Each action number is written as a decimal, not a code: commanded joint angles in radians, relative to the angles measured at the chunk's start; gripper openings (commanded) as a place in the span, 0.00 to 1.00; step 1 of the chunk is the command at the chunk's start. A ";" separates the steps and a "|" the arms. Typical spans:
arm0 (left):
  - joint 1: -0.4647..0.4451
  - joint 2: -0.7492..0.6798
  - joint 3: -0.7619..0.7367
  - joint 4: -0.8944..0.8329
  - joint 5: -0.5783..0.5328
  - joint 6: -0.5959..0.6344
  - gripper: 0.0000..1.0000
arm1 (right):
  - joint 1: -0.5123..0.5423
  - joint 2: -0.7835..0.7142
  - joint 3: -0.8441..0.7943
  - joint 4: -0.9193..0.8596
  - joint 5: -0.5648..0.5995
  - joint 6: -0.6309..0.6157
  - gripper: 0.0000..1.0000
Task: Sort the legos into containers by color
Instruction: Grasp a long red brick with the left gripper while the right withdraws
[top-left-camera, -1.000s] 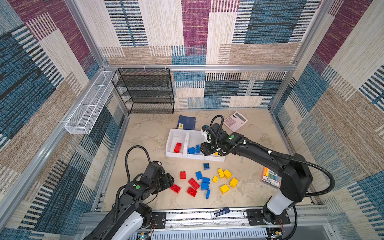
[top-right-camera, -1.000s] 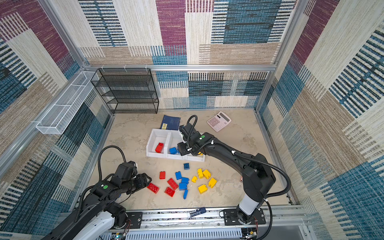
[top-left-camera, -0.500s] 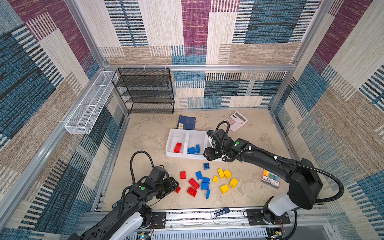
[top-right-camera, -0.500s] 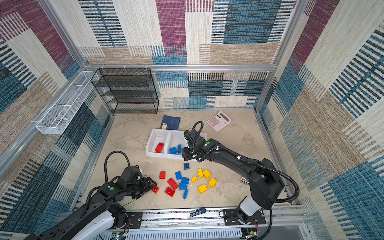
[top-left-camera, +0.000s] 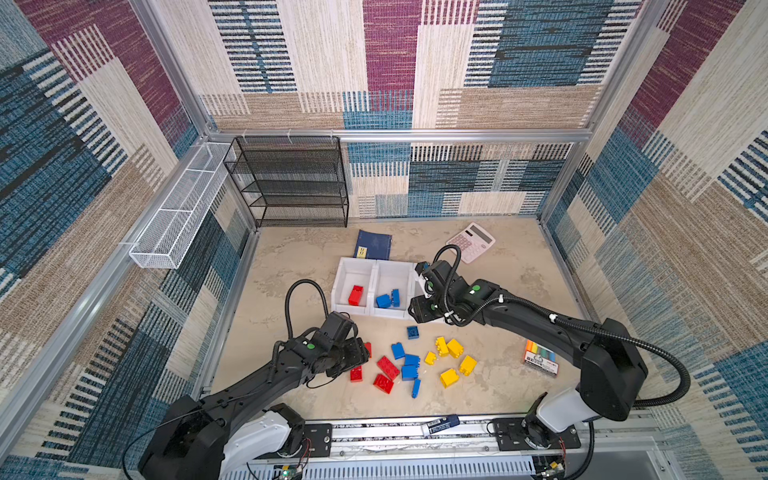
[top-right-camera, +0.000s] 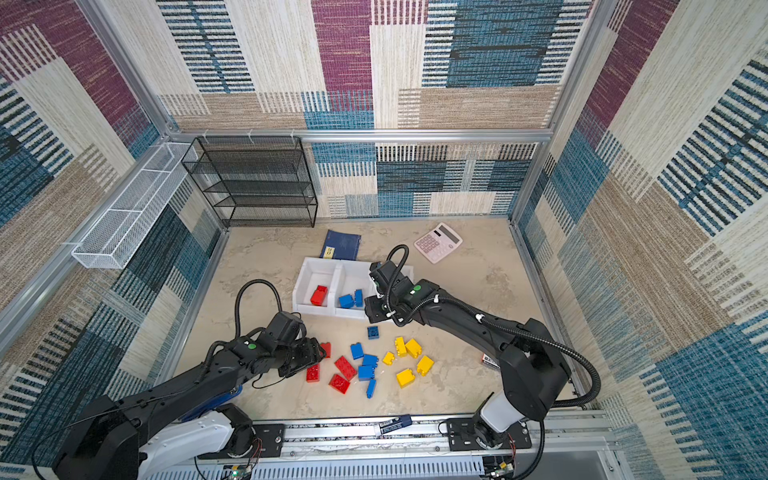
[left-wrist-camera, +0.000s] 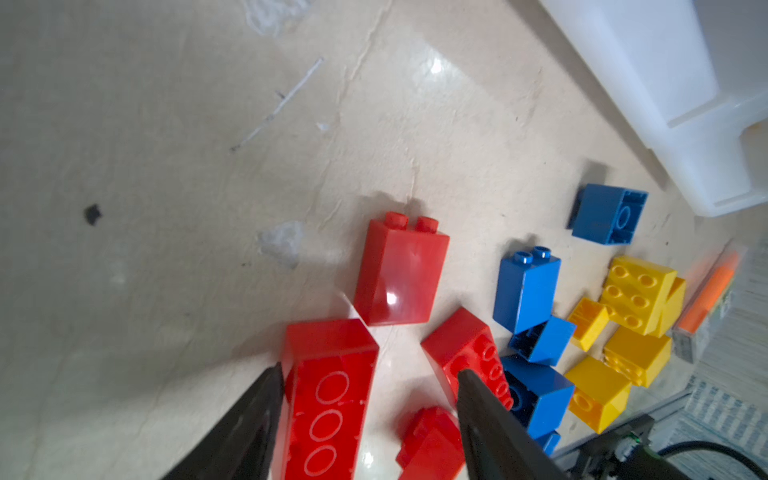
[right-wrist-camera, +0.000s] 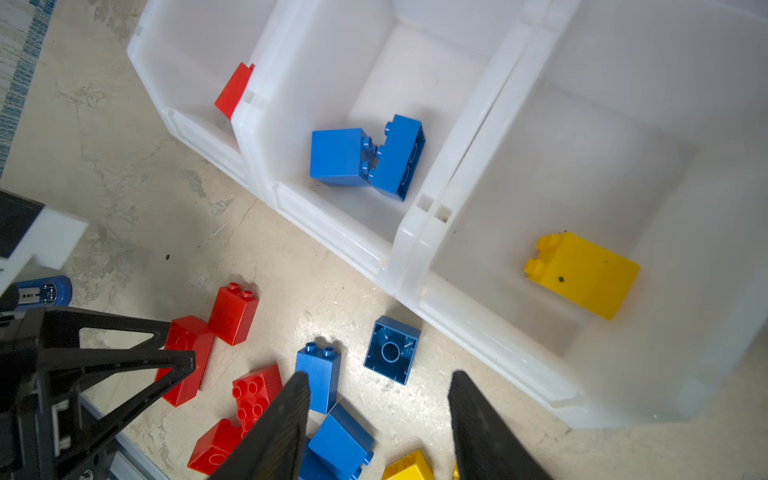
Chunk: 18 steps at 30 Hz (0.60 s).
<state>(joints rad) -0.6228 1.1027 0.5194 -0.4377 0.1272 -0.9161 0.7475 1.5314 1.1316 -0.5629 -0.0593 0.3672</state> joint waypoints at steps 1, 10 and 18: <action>-0.034 0.007 0.011 -0.054 -0.079 0.037 0.68 | 0.001 -0.013 -0.013 0.032 0.002 0.019 0.57; -0.119 0.100 0.044 -0.071 -0.146 0.060 0.59 | 0.001 0.004 -0.016 0.044 -0.016 0.018 0.56; -0.142 0.192 0.080 -0.063 -0.165 0.101 0.38 | 0.001 0.000 -0.034 0.047 -0.021 0.020 0.56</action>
<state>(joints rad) -0.7609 1.2831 0.5926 -0.4995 -0.0166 -0.8539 0.7475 1.5341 1.1019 -0.5426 -0.0757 0.3767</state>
